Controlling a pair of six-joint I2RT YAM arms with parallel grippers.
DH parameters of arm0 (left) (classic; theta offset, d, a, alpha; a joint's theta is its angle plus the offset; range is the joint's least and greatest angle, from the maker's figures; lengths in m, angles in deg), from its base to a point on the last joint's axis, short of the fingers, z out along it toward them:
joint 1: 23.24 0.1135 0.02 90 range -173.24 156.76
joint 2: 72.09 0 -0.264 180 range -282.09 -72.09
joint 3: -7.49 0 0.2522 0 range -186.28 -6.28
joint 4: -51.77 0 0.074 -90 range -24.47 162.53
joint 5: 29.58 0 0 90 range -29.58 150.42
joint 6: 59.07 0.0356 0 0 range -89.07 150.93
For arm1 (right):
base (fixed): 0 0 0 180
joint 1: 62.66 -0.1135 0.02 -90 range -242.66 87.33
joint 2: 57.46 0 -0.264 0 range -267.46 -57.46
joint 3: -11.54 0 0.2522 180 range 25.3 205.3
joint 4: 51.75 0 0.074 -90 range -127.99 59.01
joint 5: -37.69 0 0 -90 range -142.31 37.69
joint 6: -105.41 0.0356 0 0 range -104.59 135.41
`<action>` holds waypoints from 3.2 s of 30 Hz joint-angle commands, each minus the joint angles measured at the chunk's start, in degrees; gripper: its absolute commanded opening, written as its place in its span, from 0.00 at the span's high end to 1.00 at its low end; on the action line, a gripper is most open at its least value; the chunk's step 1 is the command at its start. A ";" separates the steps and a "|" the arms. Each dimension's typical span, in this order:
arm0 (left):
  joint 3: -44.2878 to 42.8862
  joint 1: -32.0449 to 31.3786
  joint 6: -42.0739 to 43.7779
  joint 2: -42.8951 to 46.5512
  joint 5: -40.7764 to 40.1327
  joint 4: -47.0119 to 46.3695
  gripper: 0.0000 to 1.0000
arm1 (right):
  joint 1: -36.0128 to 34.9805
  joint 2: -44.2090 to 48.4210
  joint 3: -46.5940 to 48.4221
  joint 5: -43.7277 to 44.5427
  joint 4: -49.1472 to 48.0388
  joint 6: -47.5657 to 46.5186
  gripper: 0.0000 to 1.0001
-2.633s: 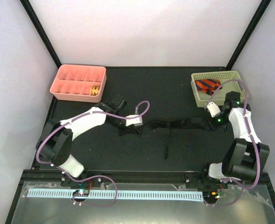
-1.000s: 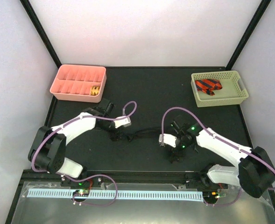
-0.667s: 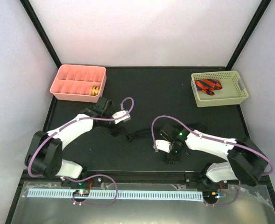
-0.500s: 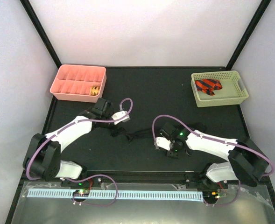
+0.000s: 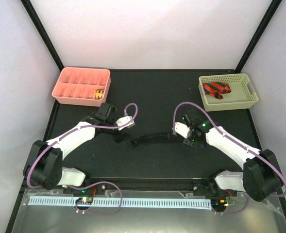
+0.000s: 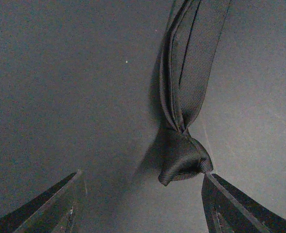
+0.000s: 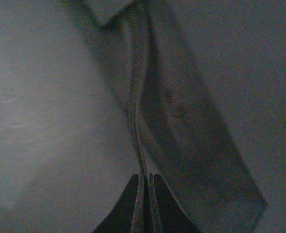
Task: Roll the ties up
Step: Flatten out the tie at the center of the board, then smooth out the tie at the center of the board.
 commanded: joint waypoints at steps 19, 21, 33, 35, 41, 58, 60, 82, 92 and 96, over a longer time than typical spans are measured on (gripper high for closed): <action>-1.01 2.91 -8.17 6.18 0.88 -5.91 0.01 | 23.18 -11.89 16.94 -15.69 8.26 -10.02 0.36; -0.06 3.80 -13.06 8.62 1.12 -10.19 0.01 | 23.41 -12.02 17.52 -18.29 9.90 -11.01 0.36; -3.43 1.32 2.76 4.17 10.85 2.49 0.01 | 31.10 -19.77 18.70 -21.99 14.88 -27.03 0.24; -2.12 -0.71 3.37 2.55 7.90 1.57 0.01 | 31.25 -21.52 18.25 -22.44 14.75 -27.78 0.24; -1.01 -4.02 4.28 0.07 3.61 0.46 0.01 | 32.19 -26.13 18.65 -22.49 12.37 -26.94 0.30; -0.53 -4.75 5.53 -1.69 -2.02 -1.36 0.01 | 35.12 -37.50 31.29 -24.31 31.99 -26.92 0.80; -0.40 -4.85 5.99 -1.86 -2.36 -1.28 0.01 | 35.43 -38.14 30.75 -22.11 29.40 -25.48 0.61; -1.22 -10.85 5.63 -6.23 -4.36 -2.93 0.02 | 35.65 -25.12 28.33 -28.23 21.23 -21.80 0.45; -2.12 -12.18 5.10 -8.54 -6.06 -3.15 0.04 | 35.65 -31.27 23.35 -27.30 13.64 -19.35 0.66; -1.78 -12.17 4.71 -8.54 -7.47 -3.25 0.04 | 35.72 -33.02 22.32 -24.78 10.56 -18.27 0.79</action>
